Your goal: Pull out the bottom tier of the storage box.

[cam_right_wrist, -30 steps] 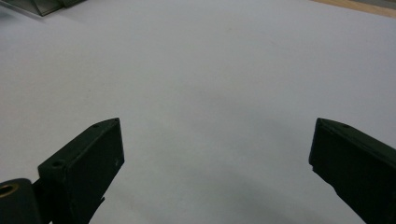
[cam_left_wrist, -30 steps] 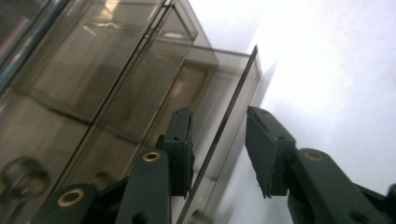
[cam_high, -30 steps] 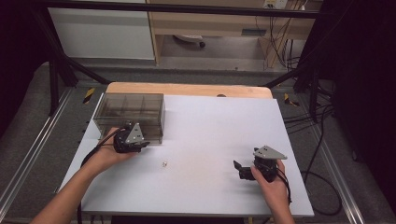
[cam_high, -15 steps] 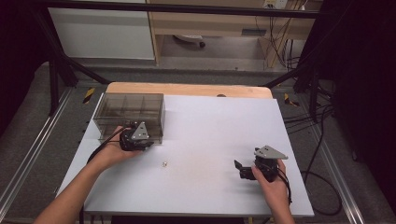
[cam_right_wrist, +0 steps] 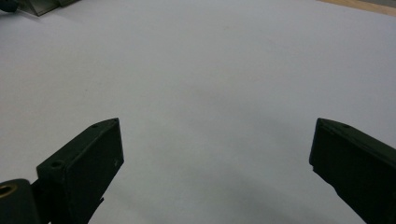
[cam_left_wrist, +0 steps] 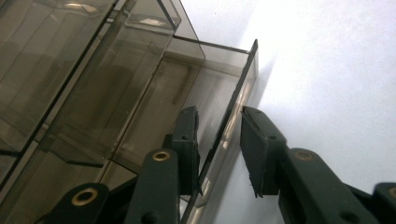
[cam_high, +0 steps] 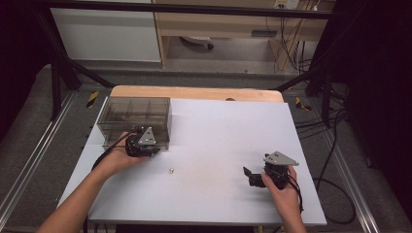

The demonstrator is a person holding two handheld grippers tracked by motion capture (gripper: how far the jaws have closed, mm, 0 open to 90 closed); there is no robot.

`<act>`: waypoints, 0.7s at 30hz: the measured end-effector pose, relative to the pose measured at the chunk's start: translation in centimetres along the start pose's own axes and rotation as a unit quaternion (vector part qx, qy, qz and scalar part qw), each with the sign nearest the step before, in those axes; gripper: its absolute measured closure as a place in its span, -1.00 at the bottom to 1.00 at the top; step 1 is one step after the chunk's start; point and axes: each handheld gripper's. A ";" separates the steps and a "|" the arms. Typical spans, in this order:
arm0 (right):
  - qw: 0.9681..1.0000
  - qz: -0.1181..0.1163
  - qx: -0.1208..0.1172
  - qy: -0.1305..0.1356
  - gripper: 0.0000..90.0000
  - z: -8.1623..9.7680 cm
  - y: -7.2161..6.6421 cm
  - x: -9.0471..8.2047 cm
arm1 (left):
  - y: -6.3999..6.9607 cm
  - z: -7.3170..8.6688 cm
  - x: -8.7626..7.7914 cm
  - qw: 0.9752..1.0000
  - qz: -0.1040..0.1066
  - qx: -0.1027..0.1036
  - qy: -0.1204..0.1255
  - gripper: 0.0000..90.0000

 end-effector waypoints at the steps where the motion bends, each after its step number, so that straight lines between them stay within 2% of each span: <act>1: 1.000 0.000 0.000 0.000 -0.93 0.0 0.0 0.0 | 0.0 0.0 0.0 1.000 0.000 0.000 -0.001 0.50; 5: 1.000 0.003 0.002 -0.001 -0.93 0.0 0.1 0.0 | 0.1 0.0 0.0 1.000 -0.002 0.005 -0.004 0.50; 21: 1.000 0.001 0.003 -0.006 -0.93 0.0 0.0 0.1 | 0.5 0.0 -0.6 1.000 0.027 0.006 -0.004 0.61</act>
Point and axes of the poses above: each handheld gripper's, and its own axes: x roughly forward along the jaws, z roughly out of its underside, y roughly to its right, and after that the axes turned 9 degrees about x, right-handed
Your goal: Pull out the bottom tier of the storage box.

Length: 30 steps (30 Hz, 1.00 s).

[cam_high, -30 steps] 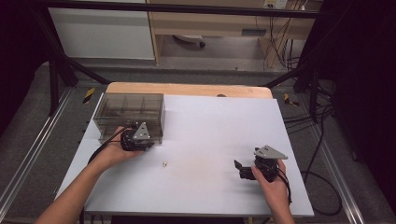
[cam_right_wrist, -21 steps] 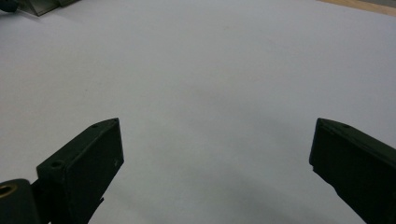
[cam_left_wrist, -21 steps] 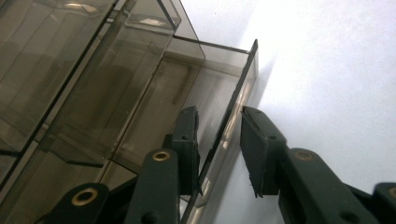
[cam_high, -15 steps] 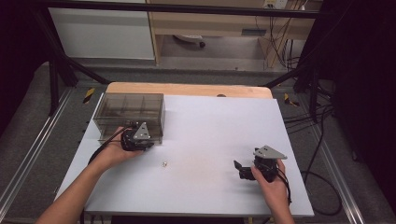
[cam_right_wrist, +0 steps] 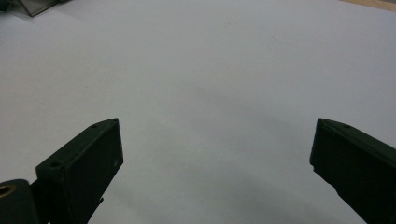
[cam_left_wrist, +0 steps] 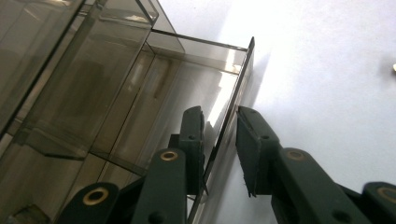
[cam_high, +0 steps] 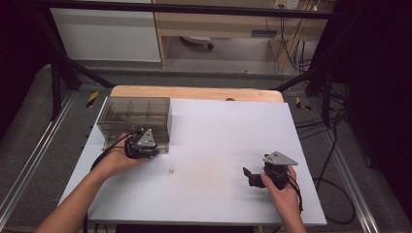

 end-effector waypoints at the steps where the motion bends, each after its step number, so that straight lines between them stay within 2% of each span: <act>1: 1.000 0.000 0.000 0.000 -0.93 0.0 0.0 0.0 | 0.1 0.0 -0.1 1.000 0.001 0.001 0.000 0.61; 10: 1.000 -0.005 -0.002 0.004 -0.93 -0.1 0.0 -0.2 | 0.7 0.2 -0.7 1.000 0.008 0.006 -0.003 0.63; 17: 1.000 -0.004 -0.001 0.004 -0.93 -0.1 0.0 -0.2 | 0.9 0.4 -1.1 1.000 0.021 0.012 -0.002 0.66; 22: 1.000 -0.004 -0.002 0.002 -0.93 -0.1 0.0 -0.1 | 0.8 0.4 -1.2 1.000 0.027 0.000 0.000 0.66; 30: 1.000 -0.006 -0.001 0.002 -0.93 -0.1 0.1 -0.1 | 0.8 0.5 -1.2 1.000 0.028 0.004 0.001 0.67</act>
Point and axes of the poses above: each handheld gripper's, and its own axes: x roughly forward along the jaws, z roughly out of its underside, y roughly to its right, and after that the axes turned 9 degrees about x, right-handed
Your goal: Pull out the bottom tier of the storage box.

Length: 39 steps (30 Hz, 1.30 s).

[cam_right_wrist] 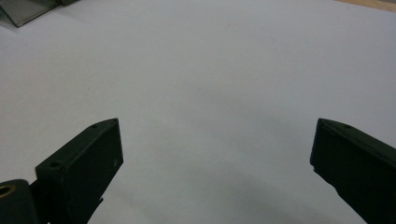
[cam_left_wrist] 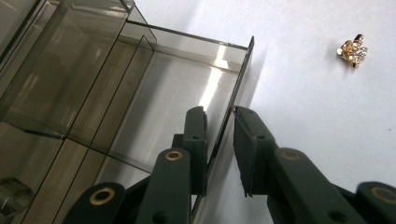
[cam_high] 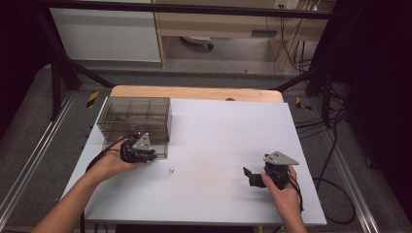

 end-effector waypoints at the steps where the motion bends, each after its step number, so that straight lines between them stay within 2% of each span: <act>1: 1.000 0.000 -0.001 0.000 -0.93 0.0 0.0 0.0 | 0.0 0.0 0.0 1.000 0.000 0.000 0.000 0.67; 13: 1.000 0.000 0.002 0.000 -0.93 0.0 0.0 -0.1 | -0.1 0.1 0.2 1.000 0.003 0.000 0.002 0.65; 17: 1.000 -0.004 0.001 -0.002 -0.93 0.0 0.0 -0.1 | -0.1 0.1 0.4 1.000 0.007 -0.012 0.003 0.62; 24: 1.000 -0.007 0.002 -0.004 -0.93 0.0 0.0 0.0 | -0.3 0.3 0.4 1.000 0.011 -0.001 0.010 0.64; 39: 1.000 -0.006 -0.001 -0.006 -0.93 0.1 -0.1 0.0 | 0.2 -0.4 0.1 1.000 0.019 0.005 0.003 0.74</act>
Point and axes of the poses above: each handheld gripper's, and its own axes: x roughly forward along the jaws, z roughly out of its underside, y roughly to its right, and after that the axes turned 9 degrees about x, right-handed
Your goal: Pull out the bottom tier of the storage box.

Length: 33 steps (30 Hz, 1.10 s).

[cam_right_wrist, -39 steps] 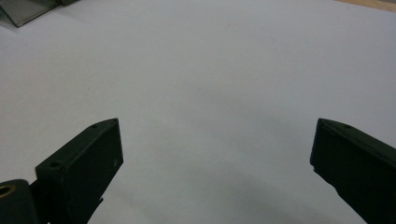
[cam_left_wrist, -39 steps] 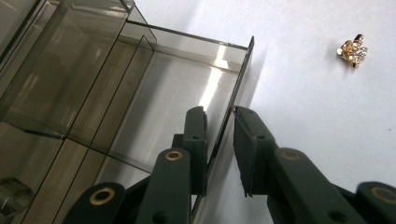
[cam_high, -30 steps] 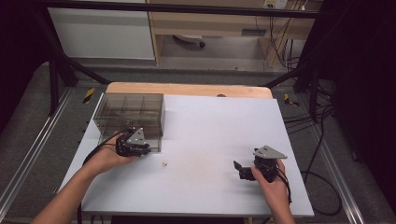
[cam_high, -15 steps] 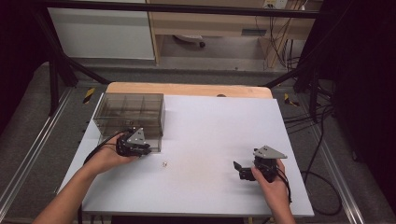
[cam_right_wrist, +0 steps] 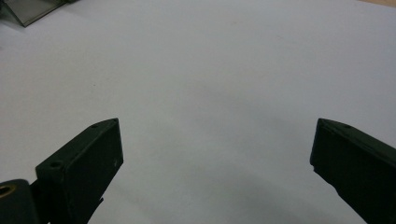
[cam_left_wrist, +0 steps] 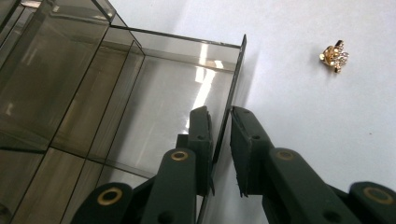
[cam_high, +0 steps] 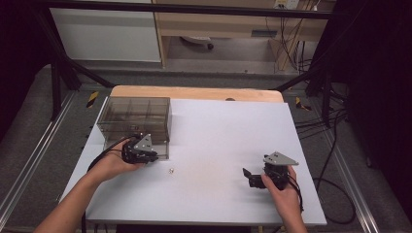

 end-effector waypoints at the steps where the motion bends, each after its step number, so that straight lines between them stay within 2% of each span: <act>1: 1.000 0.000 0.000 0.000 -0.93 0.0 0.0 0.0 | 0.0 0.0 0.0 1.000 0.001 0.000 0.000 0.74; 16: 1.000 0.002 0.004 -0.004 -0.93 0.1 0.1 0.3 | 0.8 0.2 -0.7 1.000 0.014 0.015 -0.003 0.76; 33: 1.000 0.002 0.008 -0.003 -0.93 0.0 0.3 0.2 | 1.2 0.4 -0.8 1.000 0.007 0.015 -0.001 0.75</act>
Point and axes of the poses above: each handheld gripper's, and its own axes: x roughly forward along the jaws, z roughly out of its underside, y roughly to its right, and after that the axes turned 9 degrees about x, right-handed
